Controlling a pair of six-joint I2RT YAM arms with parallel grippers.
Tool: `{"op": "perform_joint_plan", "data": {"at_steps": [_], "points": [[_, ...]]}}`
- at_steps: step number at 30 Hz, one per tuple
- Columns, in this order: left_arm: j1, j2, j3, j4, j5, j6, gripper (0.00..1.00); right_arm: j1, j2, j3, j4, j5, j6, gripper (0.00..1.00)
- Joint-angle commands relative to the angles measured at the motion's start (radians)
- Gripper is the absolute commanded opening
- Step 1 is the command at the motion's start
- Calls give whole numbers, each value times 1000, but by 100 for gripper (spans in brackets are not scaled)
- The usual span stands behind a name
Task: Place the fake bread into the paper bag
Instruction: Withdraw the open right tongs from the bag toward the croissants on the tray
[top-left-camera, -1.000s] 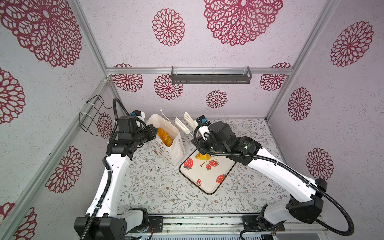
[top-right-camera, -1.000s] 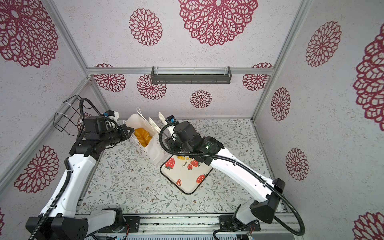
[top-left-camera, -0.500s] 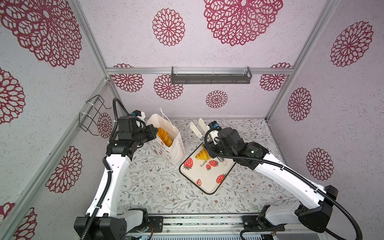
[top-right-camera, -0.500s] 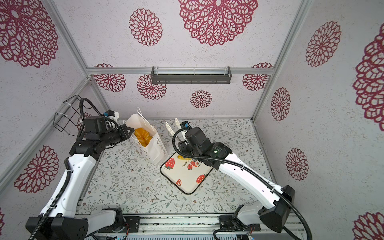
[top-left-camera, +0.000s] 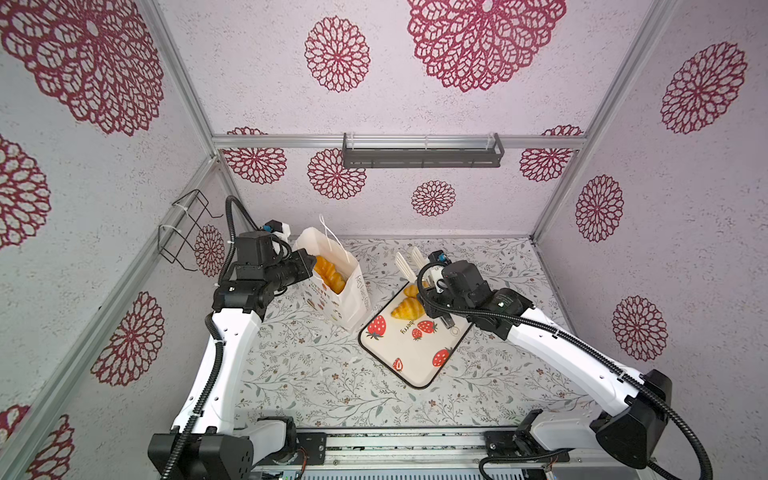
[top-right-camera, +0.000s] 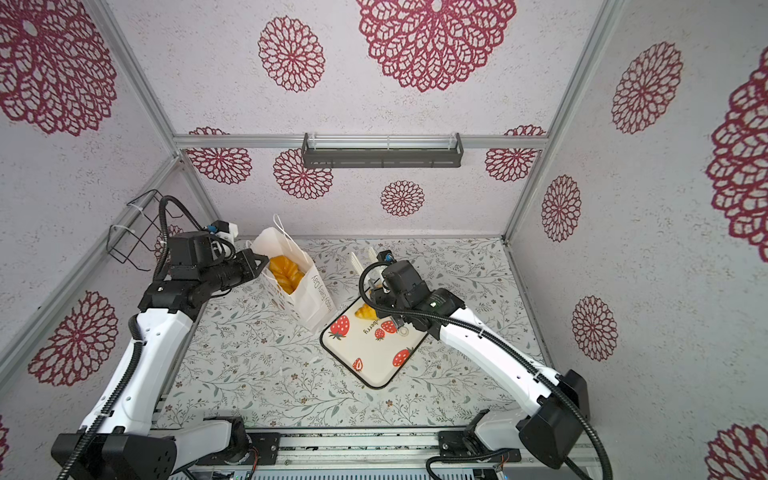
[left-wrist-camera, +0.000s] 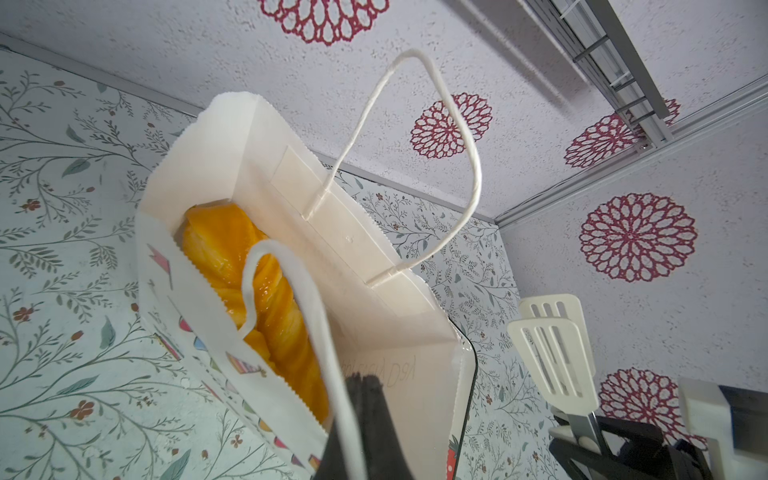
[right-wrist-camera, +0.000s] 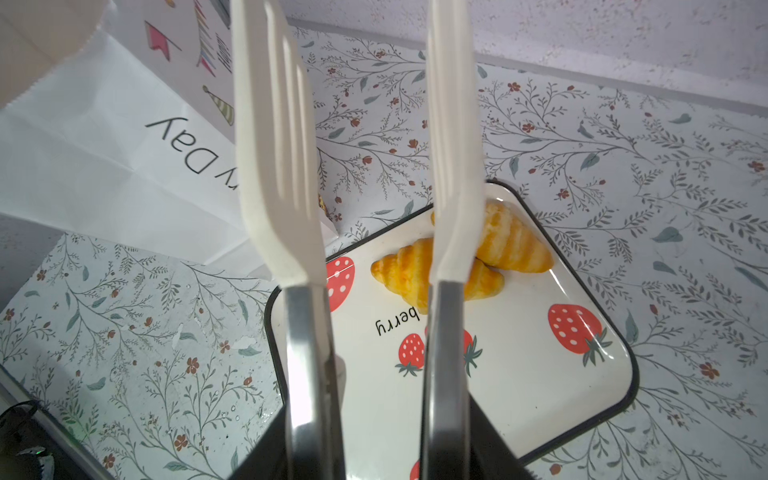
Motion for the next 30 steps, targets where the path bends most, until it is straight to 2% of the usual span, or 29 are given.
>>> {"op": "perform_joint_plan", "data": {"at_steps": [1, 30], "points": [[7, -8, 1, 20, -3, 9, 0, -30, -48, -20, 77, -33, 42, 35], [7, -1, -9, 33, 8, 3, 0, -235, -97, -367, 176, -195, 157, 35]]}}
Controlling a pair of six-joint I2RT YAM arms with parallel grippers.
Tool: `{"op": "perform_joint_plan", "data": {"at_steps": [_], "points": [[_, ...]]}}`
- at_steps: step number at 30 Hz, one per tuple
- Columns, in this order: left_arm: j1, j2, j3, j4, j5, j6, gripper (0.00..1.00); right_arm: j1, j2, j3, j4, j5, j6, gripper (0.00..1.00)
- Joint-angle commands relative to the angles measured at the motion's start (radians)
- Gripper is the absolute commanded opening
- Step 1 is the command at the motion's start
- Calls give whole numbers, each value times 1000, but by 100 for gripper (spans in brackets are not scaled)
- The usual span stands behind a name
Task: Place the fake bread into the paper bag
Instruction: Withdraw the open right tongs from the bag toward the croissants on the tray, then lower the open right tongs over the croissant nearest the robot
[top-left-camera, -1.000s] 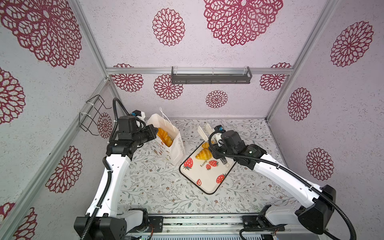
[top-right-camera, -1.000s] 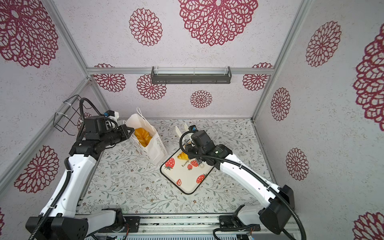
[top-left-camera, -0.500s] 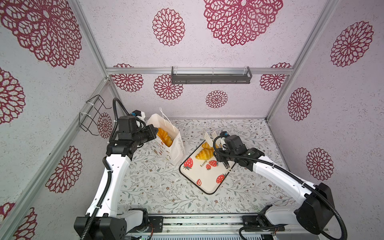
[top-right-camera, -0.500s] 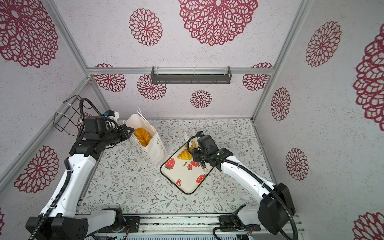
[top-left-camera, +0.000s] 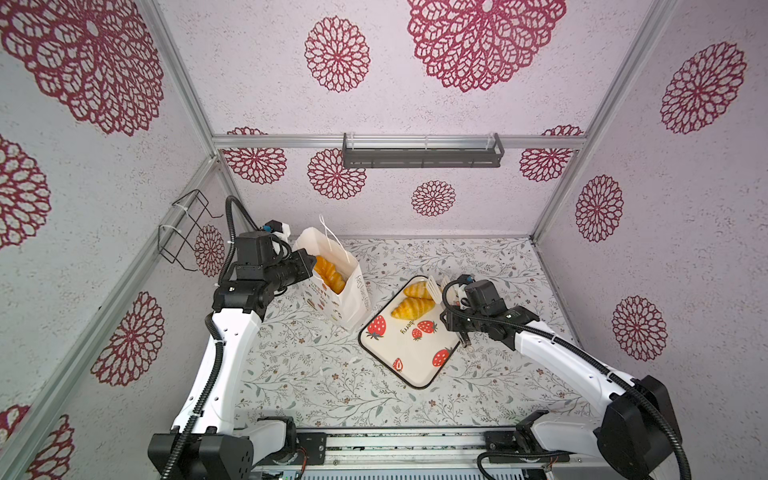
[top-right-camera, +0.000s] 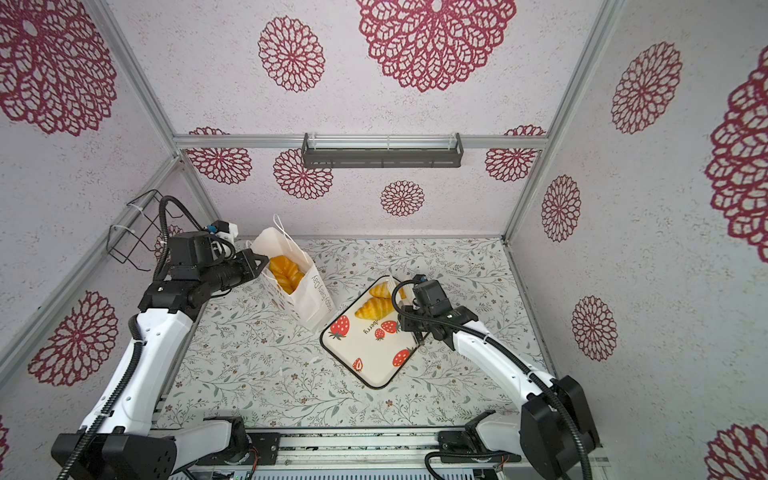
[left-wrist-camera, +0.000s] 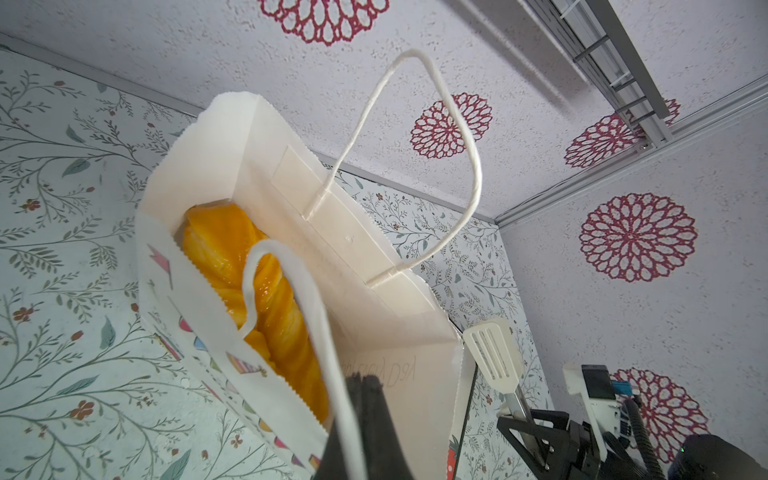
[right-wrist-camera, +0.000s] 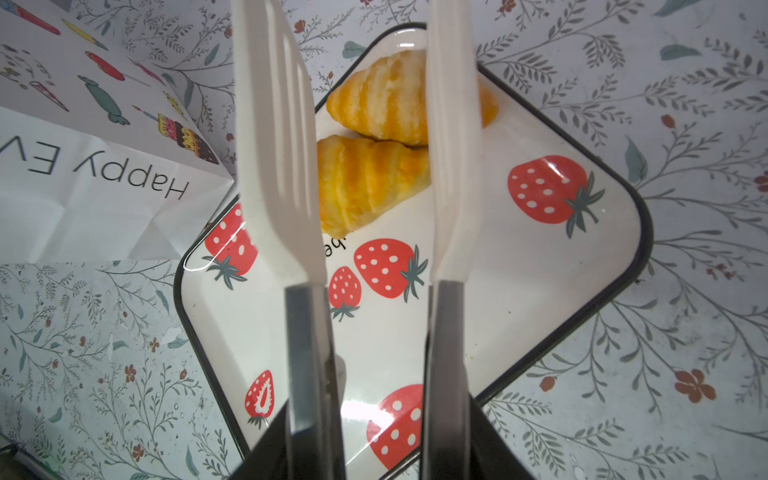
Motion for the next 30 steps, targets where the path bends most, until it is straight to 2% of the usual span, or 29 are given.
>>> {"op": "perform_joint_plan", "data": {"at_steps": [1, 15, 30], "points": [[7, 2, -8, 31, 9, 3, 0, -16, -30, -17, 48, -30, 31, 35], [8, 6, -7, 30, 11, 2, 0, -65, -13, -142, 147, -95, 62, 34], [7, 5, 8, 15, 3, 10, 0, -112, 64, -147, 245, -177, 73, 37]]}}
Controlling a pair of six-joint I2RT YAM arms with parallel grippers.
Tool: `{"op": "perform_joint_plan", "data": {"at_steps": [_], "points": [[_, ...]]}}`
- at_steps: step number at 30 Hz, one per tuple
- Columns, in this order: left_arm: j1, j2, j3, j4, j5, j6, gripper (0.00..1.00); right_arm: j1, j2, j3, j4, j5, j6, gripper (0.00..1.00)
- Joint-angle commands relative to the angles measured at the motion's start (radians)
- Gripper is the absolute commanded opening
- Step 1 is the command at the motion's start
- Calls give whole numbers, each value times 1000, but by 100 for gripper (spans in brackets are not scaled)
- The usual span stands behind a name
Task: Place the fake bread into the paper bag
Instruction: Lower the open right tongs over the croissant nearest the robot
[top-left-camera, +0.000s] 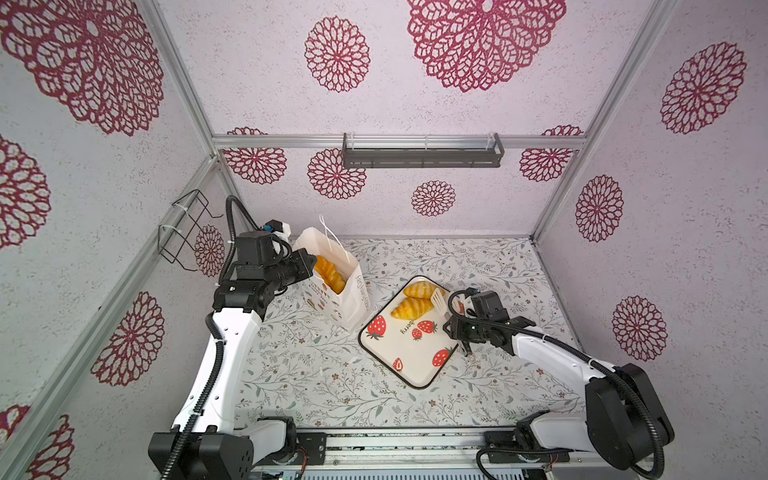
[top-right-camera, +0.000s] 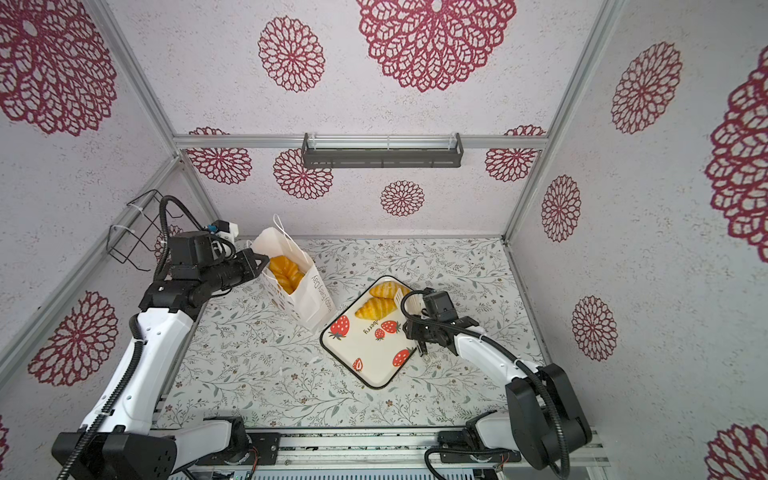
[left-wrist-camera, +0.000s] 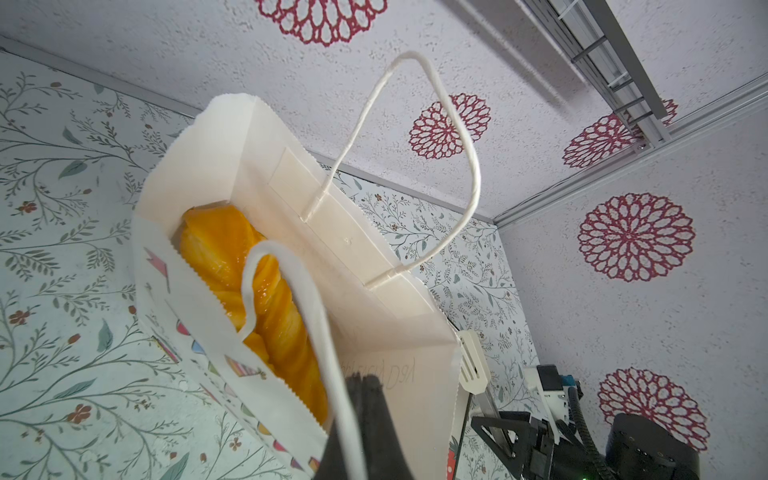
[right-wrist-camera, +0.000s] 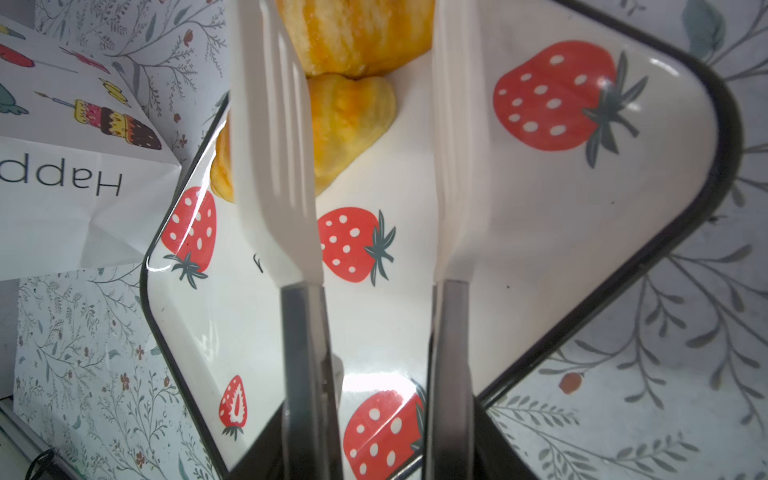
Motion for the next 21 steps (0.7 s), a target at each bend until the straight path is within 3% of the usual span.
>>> {"op": "perform_joint_plan", "data": {"at_steps": [1, 21], "points": [[8, 2, 9, 6, -3, 9, 0, -13, 3, 11, 74, -37, 18, 37], [7, 8, 10, 9, 4, 6, 0, -12, -7, -47, 107, -108, 4, 37]]}}
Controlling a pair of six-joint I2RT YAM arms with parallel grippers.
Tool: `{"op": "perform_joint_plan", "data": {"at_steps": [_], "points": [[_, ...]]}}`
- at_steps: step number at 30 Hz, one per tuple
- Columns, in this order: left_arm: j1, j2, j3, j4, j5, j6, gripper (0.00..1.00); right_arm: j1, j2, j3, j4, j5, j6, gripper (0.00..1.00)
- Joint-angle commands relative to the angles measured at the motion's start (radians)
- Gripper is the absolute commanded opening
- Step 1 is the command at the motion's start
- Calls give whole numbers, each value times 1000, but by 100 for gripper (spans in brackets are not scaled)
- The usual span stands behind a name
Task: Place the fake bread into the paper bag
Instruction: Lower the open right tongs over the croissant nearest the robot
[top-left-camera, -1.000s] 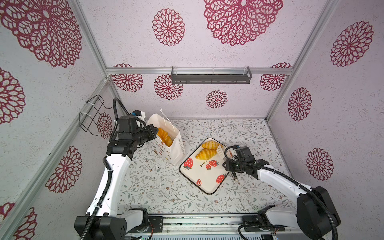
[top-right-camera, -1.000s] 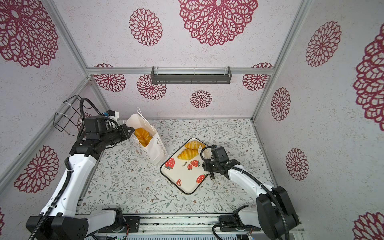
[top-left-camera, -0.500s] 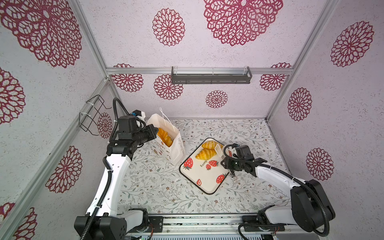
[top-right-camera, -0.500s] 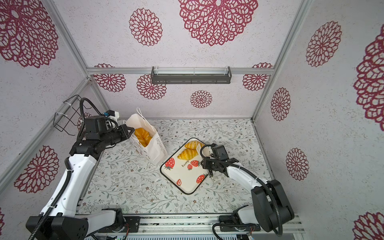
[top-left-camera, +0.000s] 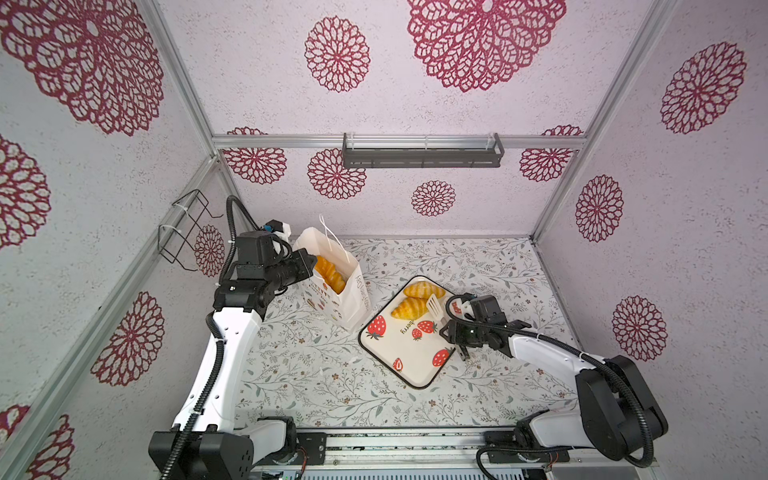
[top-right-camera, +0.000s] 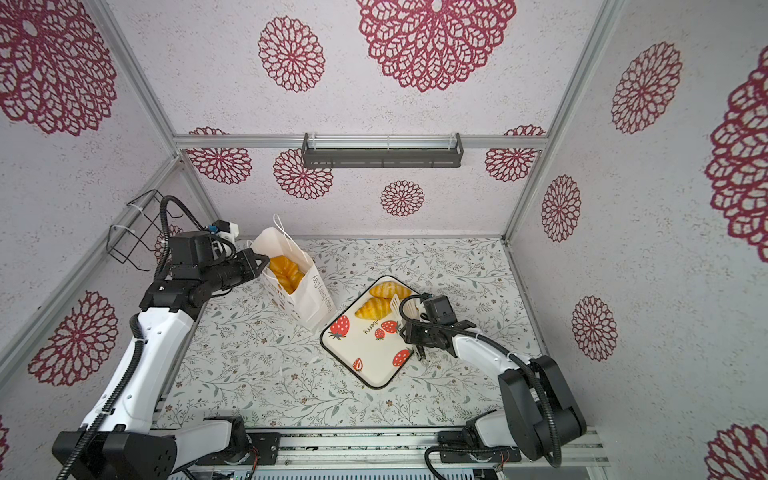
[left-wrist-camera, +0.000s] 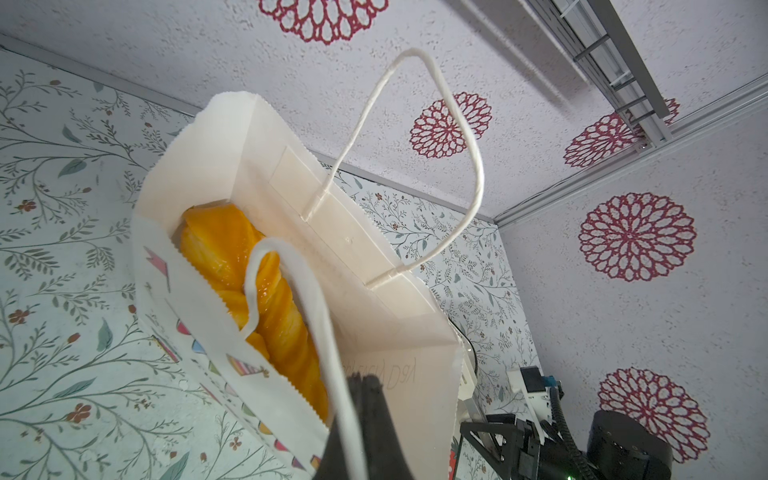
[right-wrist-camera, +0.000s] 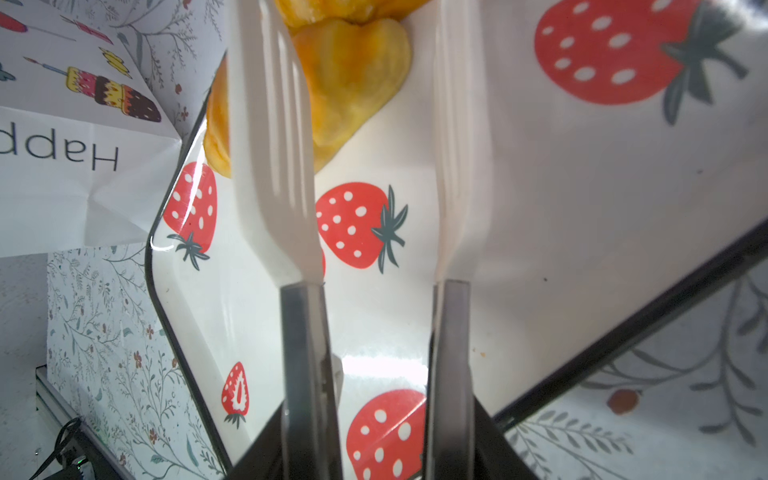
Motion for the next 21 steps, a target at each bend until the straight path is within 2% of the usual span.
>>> {"op": "perform_joint_plan", "data": {"at_steps": [1, 11, 21], "points": [[7, 5, 9, 9, 3, 5, 0, -5, -40, 11, 35, -31, 0, 37], [8, 11, 7, 15, 6, -3, 0, 18, -79, -15, 24, -93, -19, 38], [7, 11, 4, 19, 9, -6, 0, 31, -160, 9, -52, -48, -31, 38]]}}
